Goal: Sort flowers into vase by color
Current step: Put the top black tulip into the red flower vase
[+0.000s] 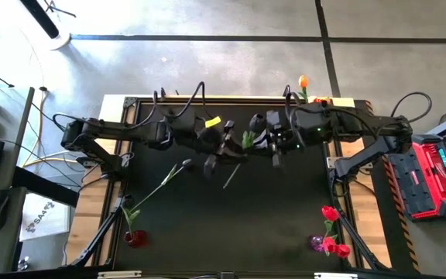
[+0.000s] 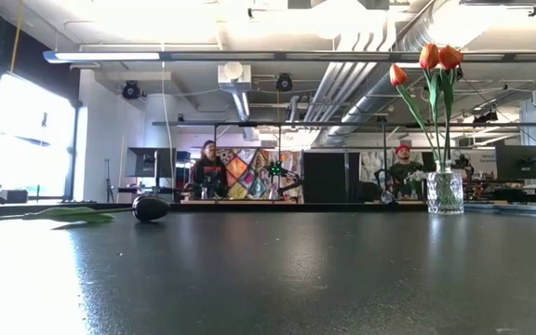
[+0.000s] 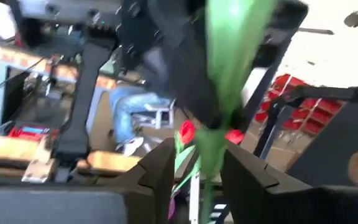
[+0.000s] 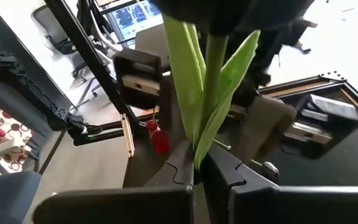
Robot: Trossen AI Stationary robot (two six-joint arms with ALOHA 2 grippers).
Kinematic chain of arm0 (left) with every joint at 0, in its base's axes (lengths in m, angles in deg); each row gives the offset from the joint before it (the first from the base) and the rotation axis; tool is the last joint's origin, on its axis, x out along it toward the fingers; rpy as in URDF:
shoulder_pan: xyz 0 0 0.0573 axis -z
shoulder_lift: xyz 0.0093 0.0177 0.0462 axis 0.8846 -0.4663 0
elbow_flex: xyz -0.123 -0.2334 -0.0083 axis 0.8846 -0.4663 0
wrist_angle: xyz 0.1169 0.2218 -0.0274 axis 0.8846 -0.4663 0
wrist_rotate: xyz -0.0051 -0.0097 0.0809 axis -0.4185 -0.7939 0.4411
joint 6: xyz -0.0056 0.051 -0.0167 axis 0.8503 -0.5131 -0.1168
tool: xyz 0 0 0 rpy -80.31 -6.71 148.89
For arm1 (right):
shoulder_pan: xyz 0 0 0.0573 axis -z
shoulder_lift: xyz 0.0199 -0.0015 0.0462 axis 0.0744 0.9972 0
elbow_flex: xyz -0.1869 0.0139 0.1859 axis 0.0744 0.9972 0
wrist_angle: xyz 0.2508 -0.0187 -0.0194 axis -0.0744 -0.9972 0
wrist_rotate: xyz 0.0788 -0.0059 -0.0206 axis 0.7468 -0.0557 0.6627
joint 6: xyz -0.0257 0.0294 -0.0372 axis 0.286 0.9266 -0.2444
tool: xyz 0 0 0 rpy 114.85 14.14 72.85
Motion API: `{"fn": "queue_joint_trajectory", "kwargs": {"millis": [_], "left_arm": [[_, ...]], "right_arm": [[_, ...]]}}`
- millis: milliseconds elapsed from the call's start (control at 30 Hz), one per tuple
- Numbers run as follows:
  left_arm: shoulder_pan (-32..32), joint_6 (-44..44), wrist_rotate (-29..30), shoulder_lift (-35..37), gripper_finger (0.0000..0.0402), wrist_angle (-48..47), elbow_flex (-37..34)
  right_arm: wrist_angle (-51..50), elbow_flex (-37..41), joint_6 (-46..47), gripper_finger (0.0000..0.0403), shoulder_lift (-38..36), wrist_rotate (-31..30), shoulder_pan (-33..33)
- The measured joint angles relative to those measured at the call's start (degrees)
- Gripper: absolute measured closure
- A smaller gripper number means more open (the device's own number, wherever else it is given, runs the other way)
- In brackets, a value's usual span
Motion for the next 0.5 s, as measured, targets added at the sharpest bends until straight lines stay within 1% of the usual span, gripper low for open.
{"fn": "queue_joint_trajectory", "kwargs": {"millis": [100,233,500], "left_arm": [[0.0,-0.8,0.39,0.0,0.0312,-1.52,0.0],[0.42,-1.32,0.21,0.0,0.0344,-1.43,0.0],[0.76,-1.89,0.79,0.0,0.0395,-2.06,0.0]], "right_arm": [[0.31,0.0,-0.12,0.0403,0.0,0.3,0.0],[0.26,0.0,-0.52,0.0403,0.0,0.32,0.02],[0.24,0.0,-0.08,0.0402,0.0,0.34,0.02]]}}
